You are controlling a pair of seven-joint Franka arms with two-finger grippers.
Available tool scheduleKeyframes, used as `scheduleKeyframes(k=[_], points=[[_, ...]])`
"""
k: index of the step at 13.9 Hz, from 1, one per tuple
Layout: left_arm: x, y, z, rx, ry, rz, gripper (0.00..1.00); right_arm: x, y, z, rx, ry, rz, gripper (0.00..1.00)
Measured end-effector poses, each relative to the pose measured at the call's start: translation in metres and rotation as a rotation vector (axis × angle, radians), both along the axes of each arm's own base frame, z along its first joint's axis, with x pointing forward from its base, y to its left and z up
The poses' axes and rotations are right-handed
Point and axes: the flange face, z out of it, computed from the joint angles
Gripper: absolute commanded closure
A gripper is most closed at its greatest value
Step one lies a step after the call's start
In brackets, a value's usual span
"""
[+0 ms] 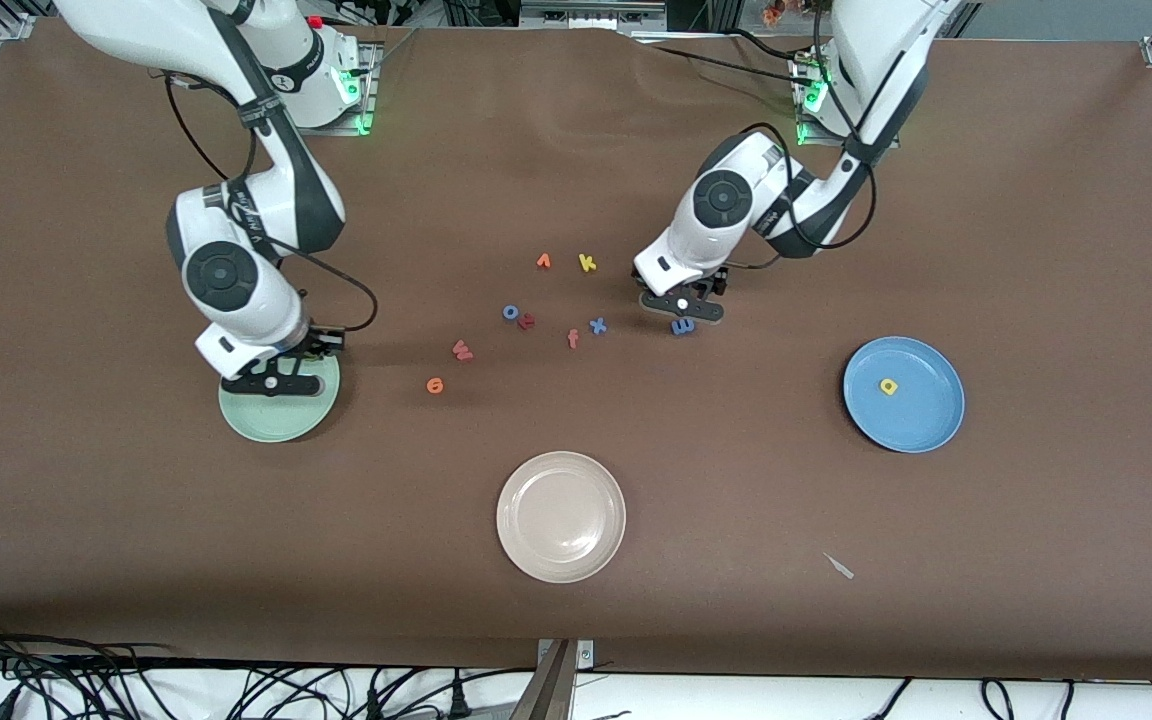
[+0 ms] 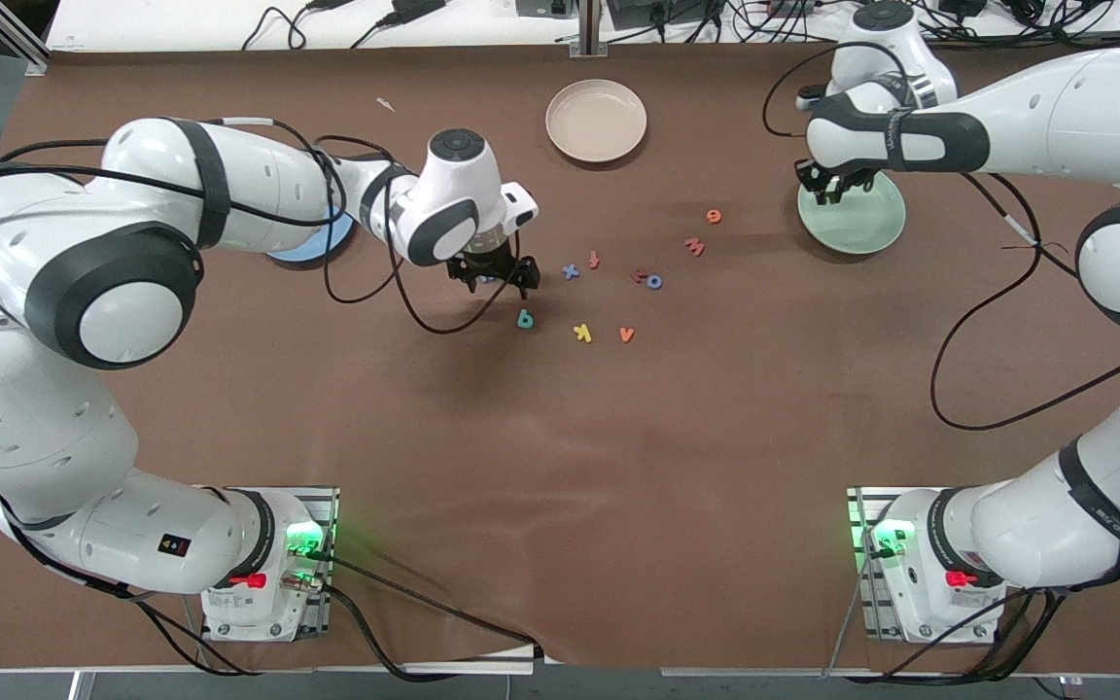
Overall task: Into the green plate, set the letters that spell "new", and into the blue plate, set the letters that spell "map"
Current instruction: 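Drop the green n on the green plate while the left drops d, then grasp the orange e with the right gripper while the left grasps teal b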
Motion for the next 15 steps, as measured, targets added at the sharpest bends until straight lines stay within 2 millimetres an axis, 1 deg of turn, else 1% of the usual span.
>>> scheduleKeyframes(k=[1, 2, 3, 4, 5, 7, 8, 10, 12, 13, 15], points=[[-0.006, -0.007, -0.002, -0.001, 0.0, 0.008, 0.0, 0.0, -0.004, -0.002, 0.003, 0.007, 0.006, 0.68], [-0.013, -0.015, -0.004, 0.0, 0.002, 0.014, 0.01, -0.002, -0.006, -0.004, 0.004, 0.012, 0.007, 0.52], [-0.021, -0.023, -0.007, 0.003, 0.007, 0.017, 0.02, -0.004, -0.005, -0.007, 0.006, 0.012, 0.008, 0.4], [-0.029, -0.03, -0.011, 0.008, 0.01, 0.014, 0.04, -0.006, -0.005, -0.01, 0.01, 0.008, 0.009, 0.36], [-0.036, -0.035, -0.016, 0.018, 0.006, 0.01, 0.08, -0.007, -0.005, -0.012, 0.014, 0.005, 0.009, 0.34], [-0.044, -0.041, -0.026, 0.051, -0.013, 0.013, 0.19, -0.008, -0.005, -0.014, 0.017, 0.004, 0.008, 0.33], [-0.047, -0.042, -0.031, 0.064, -0.022, 0.015, 0.27, -0.008, -0.004, -0.014, 0.022, 0.004, 0.003, 0.33], [-0.048, -0.042, -0.035, 0.071, -0.027, 0.017, 0.51, -0.008, 0.002, -0.013, 0.061, 0.003, -0.027, 0.29], [-0.047, -0.042, -0.033, 0.069, -0.03, 0.018, 0.75, -0.007, 0.02, -0.007, 0.104, -0.008, -0.045, 0.27], [-0.046, -0.043, -0.031, 0.067, -0.034, 0.018, 0.85, -0.007, 0.035, -0.003, 0.118, -0.018, -0.049, 0.25], [-0.046, -0.044, -0.028, 0.065, -0.038, 0.017, 1.0, -0.004, 0.066, 0.002, 0.13, -0.04, -0.073, 0.25]])
